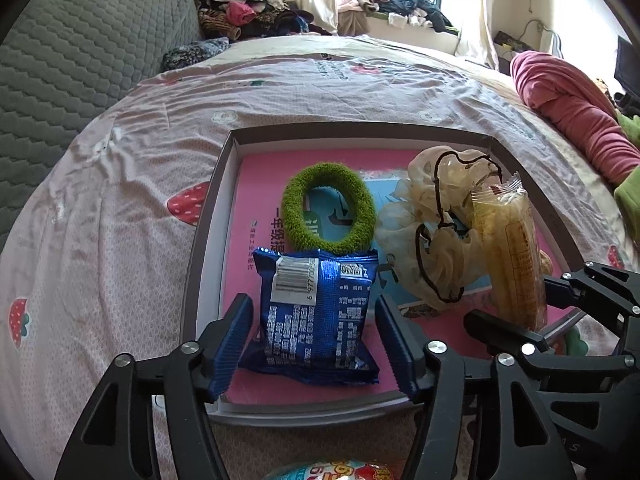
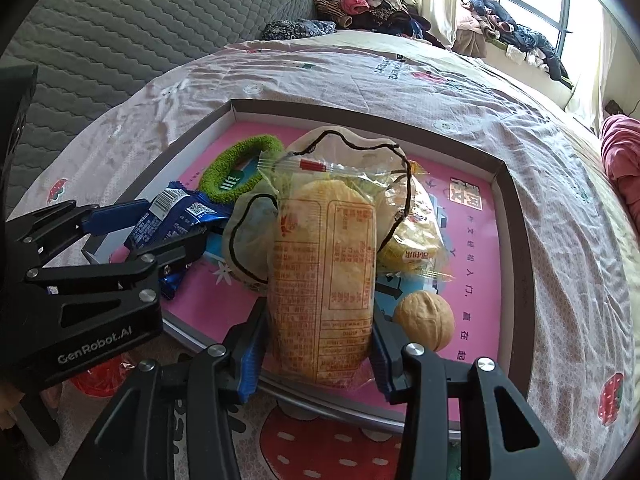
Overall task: Organize objects
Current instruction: 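Open both tools to drop the packet and wafer into the tray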
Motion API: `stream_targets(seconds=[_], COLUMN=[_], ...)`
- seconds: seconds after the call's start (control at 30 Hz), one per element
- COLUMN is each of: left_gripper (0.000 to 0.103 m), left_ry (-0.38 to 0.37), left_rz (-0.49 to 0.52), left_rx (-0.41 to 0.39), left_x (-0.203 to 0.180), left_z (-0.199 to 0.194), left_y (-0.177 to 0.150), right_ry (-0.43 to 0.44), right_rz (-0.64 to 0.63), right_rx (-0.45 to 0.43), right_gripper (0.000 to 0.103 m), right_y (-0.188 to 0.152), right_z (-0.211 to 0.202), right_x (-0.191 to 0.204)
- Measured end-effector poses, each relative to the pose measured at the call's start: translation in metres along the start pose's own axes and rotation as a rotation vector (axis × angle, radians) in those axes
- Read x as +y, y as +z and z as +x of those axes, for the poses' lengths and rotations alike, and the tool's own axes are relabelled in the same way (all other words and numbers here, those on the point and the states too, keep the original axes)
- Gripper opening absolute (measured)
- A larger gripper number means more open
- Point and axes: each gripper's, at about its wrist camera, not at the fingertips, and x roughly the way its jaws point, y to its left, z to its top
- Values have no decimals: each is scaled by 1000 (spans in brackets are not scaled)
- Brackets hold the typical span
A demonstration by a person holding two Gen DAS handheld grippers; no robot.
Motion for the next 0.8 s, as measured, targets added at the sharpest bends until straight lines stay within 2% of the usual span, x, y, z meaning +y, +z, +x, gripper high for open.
stream_targets(seconds=[0.17, 0.5, 0.67, 0.8], left_gripper=[71, 77, 79, 81], left_ry=[6, 26, 44, 56], left_rz=[4, 10, 19, 26], left_rx=[6, -14, -24, -31], left_x=[-1, 2, 1, 0], left_z=[-3, -16, -23, -30], left_y=[-2, -2, -2, -1], right_ry=[-8, -14, -20, -26], right_rz=[-2, 4, 7, 11], right_rx=[-4, -18, -25, -31], right_gripper=[52, 55, 60, 68], right_y=[1, 2, 3, 3], right_z=[-3, -16, -25, -34], right_x=[0, -2, -3, -3])
